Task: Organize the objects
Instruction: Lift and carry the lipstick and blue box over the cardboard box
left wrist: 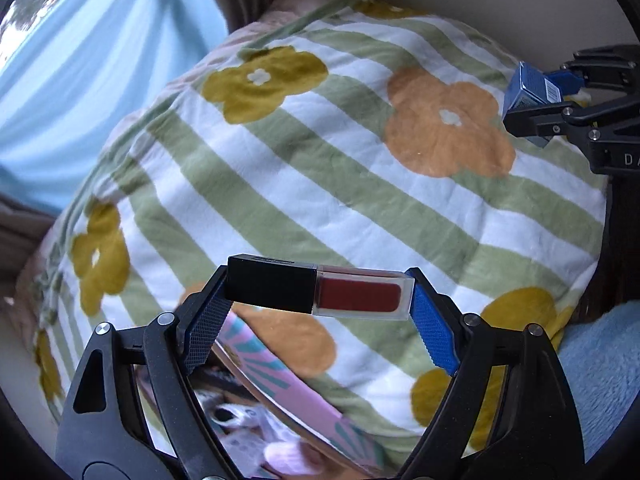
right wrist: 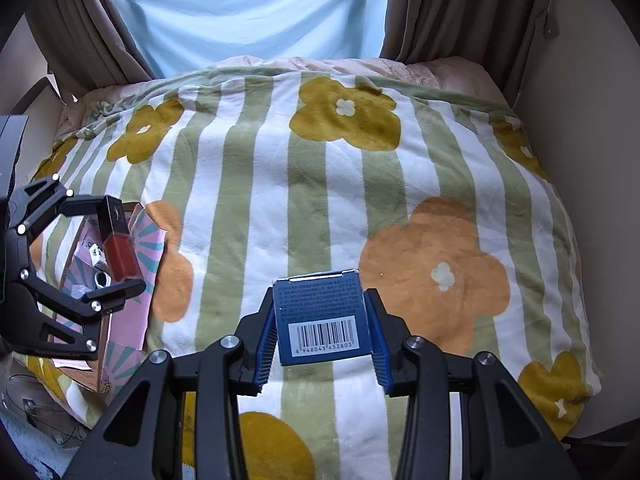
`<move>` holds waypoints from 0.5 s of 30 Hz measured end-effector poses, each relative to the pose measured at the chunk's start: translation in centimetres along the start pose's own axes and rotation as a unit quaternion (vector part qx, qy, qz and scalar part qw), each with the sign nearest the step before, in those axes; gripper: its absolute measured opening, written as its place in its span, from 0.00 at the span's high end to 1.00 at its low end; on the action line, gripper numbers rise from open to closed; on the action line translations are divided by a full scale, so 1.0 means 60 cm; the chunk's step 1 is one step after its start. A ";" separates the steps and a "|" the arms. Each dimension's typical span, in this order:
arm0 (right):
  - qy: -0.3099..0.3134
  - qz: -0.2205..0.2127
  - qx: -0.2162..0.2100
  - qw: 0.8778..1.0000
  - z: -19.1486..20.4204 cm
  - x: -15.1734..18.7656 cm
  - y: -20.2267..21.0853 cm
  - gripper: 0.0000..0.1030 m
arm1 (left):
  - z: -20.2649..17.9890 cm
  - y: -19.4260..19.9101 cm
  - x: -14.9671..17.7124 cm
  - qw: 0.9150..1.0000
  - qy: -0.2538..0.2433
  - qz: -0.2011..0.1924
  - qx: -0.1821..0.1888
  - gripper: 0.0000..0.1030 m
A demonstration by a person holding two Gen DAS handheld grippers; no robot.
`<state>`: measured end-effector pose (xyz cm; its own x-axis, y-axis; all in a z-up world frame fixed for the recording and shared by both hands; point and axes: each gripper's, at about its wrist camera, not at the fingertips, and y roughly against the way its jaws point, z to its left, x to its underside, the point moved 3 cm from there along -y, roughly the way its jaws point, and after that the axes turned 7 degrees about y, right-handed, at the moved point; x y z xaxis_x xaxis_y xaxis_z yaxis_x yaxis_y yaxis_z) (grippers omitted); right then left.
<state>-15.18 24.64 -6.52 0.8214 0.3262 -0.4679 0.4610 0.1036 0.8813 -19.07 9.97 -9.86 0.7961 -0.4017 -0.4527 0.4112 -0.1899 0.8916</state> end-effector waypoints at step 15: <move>0.006 -0.011 -0.042 0.999 0.036 0.039 0.050 0.63 | -0.011 0.128 0.103 0.968 0.239 -0.059 -0.045 0.20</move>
<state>-11.14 23.70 -5.11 0.8067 0.3338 -0.4876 0.4492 0.1896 0.8731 -10.67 6.62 -5.80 0.8467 0.0817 -0.5257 0.5320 -0.1211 0.8380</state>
